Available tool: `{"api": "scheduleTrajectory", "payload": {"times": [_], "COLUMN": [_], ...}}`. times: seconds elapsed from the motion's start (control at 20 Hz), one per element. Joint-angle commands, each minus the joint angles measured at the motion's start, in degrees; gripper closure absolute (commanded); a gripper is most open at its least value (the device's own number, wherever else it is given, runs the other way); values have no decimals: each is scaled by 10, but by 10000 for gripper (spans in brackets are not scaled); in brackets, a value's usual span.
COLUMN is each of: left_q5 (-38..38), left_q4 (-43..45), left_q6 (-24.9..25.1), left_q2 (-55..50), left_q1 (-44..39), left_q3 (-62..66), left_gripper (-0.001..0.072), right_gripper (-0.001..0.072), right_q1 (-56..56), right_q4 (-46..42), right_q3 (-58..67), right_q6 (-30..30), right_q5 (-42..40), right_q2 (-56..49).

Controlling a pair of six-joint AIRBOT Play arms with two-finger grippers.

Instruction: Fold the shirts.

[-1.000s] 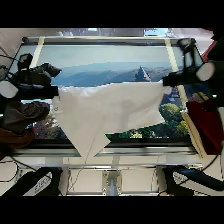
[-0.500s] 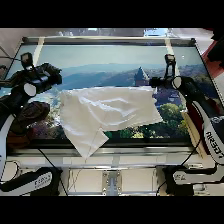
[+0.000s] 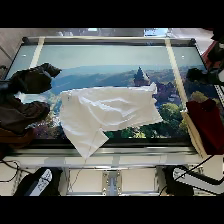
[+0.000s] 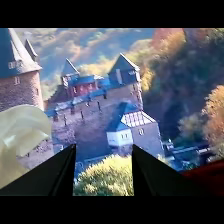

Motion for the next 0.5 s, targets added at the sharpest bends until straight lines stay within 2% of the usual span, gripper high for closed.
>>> {"api": "scheduleTrajectory", "payload": {"times": [0.0,0.1,0.15,0.25,0.45], "left_q5": [-53,-27,-27,-28,-29], "left_q4": [-125,-241,-267,-279,-327], "left_q6": [-21,-20,-19,-19,18], "left_q2": [125,155,155,153,127], "left_q1": [41,41,41,41,41], "left_q3": [-229,-322,-346,-369,-369], "left_gripper": [120,120,119,119,119], "right_gripper": [305,305,304,305,305], "right_q1": [-54,-70,-80,-103,-138], "right_q4": [35,96,137,217,323], "right_q3": [-40,-93,-124,-186,-266], "right_q6": [-33,-64,-85,-125,-202], "right_q5": [89,95,90,71,71], "right_q2": [28,38,45,63,99]}}
